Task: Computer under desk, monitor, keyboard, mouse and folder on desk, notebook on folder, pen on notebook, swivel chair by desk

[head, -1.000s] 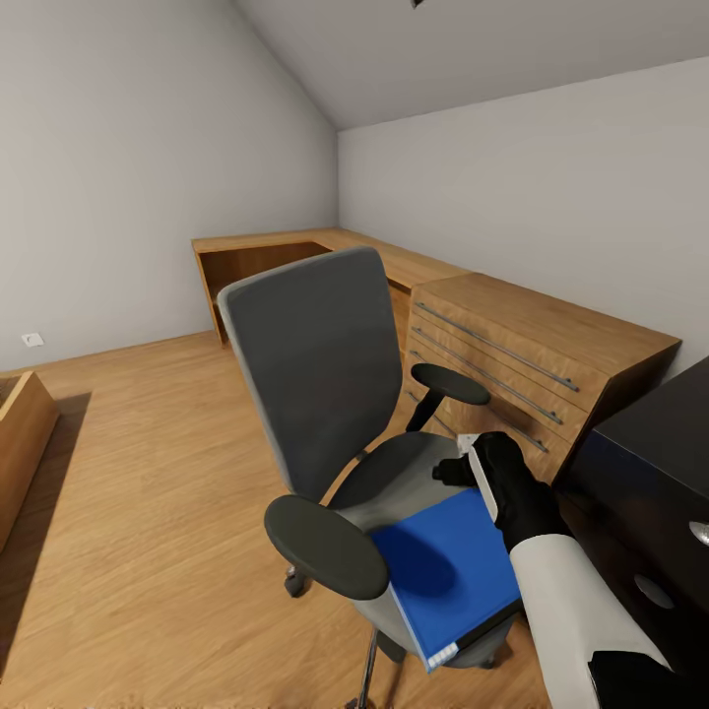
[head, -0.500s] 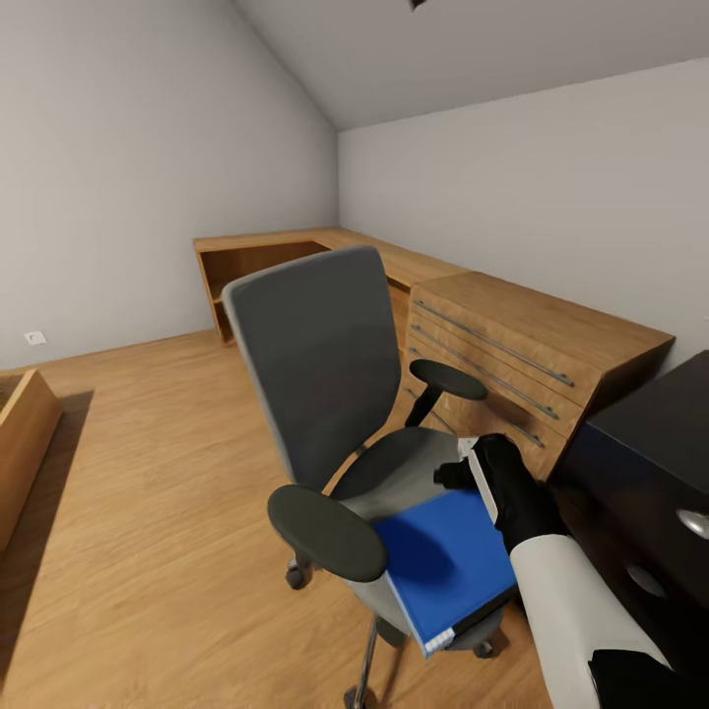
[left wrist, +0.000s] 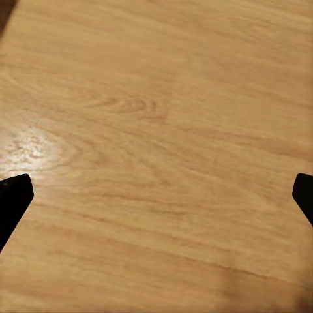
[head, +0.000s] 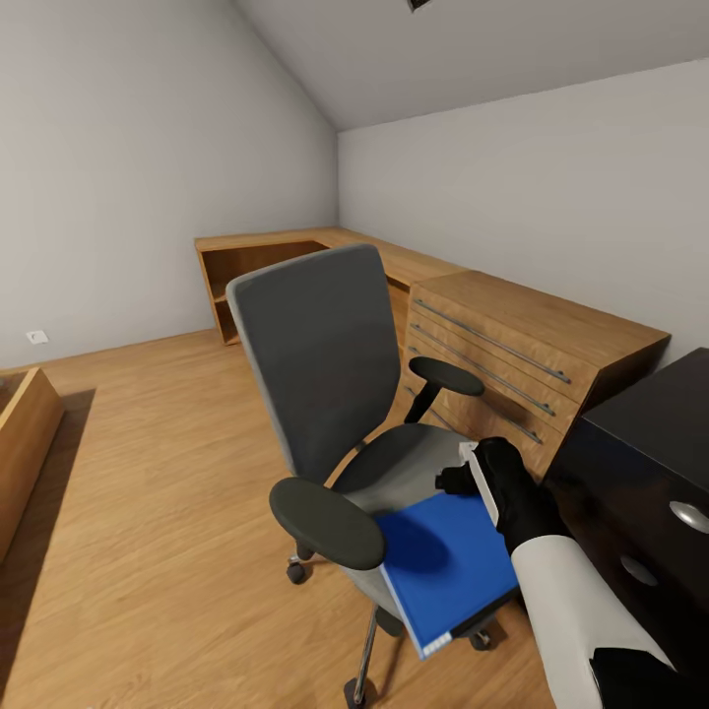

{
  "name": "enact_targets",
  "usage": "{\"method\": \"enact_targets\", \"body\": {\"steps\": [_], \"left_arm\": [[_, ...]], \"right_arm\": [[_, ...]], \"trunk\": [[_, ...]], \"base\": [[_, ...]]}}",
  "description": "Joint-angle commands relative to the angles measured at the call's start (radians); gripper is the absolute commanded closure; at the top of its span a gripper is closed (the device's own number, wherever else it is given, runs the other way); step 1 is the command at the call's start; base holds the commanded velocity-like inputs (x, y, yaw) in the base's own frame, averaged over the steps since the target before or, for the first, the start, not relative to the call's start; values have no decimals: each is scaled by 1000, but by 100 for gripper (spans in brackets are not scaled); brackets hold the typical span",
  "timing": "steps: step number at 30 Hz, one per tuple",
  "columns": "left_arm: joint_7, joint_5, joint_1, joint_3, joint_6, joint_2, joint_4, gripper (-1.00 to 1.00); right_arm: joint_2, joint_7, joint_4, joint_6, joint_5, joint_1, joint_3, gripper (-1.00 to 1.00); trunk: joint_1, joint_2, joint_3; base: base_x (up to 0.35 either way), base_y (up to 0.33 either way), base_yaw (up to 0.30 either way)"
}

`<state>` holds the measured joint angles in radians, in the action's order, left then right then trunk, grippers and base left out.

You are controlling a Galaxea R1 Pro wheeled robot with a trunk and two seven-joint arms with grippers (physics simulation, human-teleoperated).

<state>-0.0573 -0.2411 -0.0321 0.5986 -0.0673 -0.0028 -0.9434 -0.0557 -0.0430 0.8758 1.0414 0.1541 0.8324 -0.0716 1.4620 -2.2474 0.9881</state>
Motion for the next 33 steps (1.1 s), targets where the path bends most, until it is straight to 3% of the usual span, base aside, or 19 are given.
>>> {"method": "enact_targets", "body": {"steps": [1, 16, 33], "left_arm": [[-6, -10, 0, 2, -7, 0, -2, -100], [-4, -12, 0, 1, -8, 0, -1, -100], [-4, -11, 0, 1, -8, -1, -1, -100]], "right_arm": [[-1, -5, 1, 3, 7, 1, -3, -100], [-2, -8, 16, -50, 4, 1, -2, -100], [-2, -8, 15, -55, 5, 1, -2, -100]], "trunk": [[0, 0, 1], [0, 0, 1], [0, 0, 1]], "base": [[0, 0, 0], [-5, 0, 0], [-32, 0, 0]]}}
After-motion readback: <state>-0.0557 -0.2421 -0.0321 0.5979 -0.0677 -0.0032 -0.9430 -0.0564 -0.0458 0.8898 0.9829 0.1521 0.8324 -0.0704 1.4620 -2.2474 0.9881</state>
